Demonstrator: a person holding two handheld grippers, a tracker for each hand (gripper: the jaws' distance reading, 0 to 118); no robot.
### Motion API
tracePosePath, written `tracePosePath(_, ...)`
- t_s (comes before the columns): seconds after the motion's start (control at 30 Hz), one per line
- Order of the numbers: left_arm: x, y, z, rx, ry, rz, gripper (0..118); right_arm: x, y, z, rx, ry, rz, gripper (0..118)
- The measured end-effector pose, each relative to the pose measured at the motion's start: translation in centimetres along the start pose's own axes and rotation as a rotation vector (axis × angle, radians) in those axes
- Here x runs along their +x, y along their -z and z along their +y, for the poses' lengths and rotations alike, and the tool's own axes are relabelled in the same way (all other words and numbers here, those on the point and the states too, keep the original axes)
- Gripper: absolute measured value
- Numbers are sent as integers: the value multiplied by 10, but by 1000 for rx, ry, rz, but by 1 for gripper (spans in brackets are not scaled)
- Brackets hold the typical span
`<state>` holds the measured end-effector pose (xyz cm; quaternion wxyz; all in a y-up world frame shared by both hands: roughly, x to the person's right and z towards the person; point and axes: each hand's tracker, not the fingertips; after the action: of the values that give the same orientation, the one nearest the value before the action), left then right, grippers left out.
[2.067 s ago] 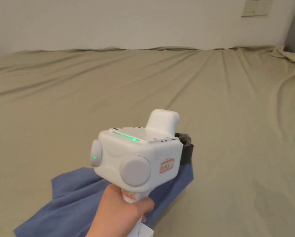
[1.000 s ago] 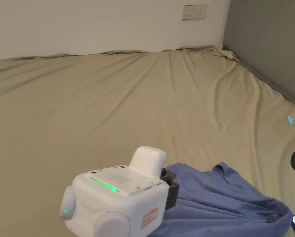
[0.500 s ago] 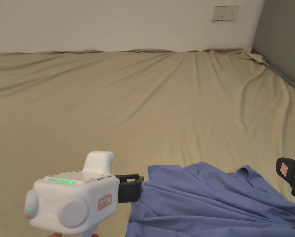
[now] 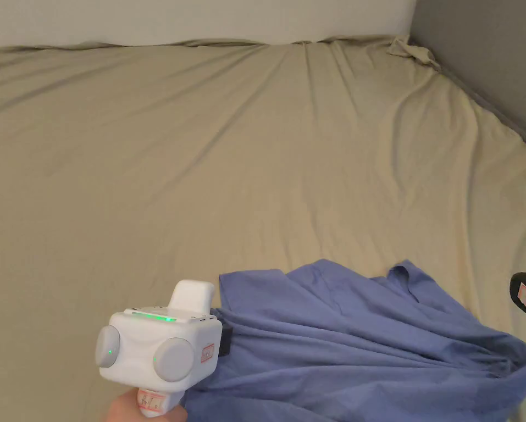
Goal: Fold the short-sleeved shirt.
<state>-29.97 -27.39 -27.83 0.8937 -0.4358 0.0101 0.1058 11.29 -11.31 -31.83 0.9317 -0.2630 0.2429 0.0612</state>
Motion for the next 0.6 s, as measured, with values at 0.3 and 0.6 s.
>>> tracePosePath(0.3, -22, -59, 2, 98, -180, -1, 7, 15, -9, -3, -7, 33, -16, 3)
tracePosePath(0.6, -6, -151, -19, 256, -202, -6, 7, 61, 38, -37, -339, 133, -68, 118)
